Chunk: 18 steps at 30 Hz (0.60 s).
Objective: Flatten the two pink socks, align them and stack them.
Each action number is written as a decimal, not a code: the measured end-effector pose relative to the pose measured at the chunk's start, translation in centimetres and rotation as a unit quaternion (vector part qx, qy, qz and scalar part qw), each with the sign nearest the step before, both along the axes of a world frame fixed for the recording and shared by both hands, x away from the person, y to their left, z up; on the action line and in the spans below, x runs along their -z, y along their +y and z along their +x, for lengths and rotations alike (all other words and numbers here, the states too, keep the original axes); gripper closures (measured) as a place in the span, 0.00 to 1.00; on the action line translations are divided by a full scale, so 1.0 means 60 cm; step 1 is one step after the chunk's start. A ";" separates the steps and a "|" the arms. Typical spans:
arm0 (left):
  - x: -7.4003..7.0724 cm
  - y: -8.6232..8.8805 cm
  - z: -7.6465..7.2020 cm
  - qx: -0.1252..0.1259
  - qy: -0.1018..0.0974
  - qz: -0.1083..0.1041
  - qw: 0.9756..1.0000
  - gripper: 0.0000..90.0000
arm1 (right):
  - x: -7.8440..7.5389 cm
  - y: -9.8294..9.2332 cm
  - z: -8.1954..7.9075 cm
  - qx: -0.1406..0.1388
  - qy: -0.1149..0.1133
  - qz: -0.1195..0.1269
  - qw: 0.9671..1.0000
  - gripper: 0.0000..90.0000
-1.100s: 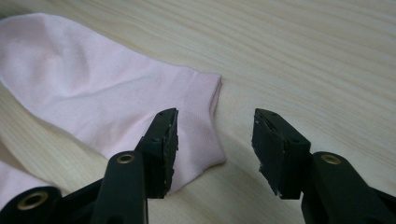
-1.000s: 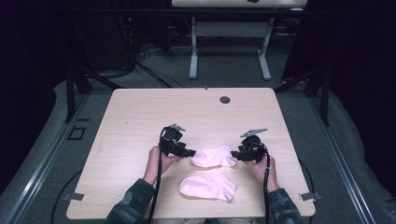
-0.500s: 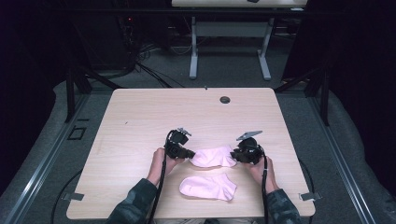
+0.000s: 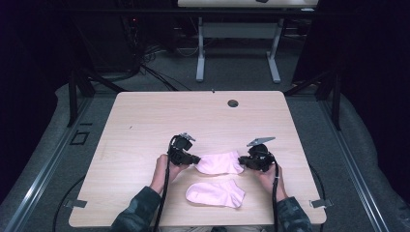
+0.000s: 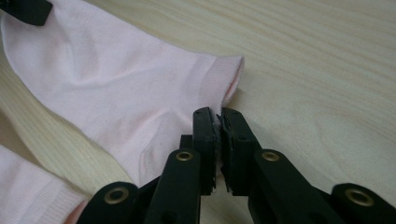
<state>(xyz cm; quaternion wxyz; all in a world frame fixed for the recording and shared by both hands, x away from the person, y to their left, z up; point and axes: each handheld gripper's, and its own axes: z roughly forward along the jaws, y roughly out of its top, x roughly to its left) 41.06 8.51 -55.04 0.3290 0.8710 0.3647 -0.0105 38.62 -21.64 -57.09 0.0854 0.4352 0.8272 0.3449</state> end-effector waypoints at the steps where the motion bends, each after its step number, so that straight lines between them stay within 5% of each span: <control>1: -0.002 0.002 -0.002 -0.001 -0.002 -0.003 1.000 0.99 | -0.003 -0.001 -0.002 0.000 -0.003 0.007 1.000 0.94; 11: -0.072 0.029 -0.034 -0.018 -0.027 -0.039 0.999 0.99 | -0.079 -0.004 -0.036 -0.011 -0.054 0.025 0.998 0.94; 18: -0.098 0.049 -0.078 -0.015 -0.044 -0.043 0.998 0.98 | -0.115 0.003 -0.079 -0.029 -0.061 0.045 0.997 0.94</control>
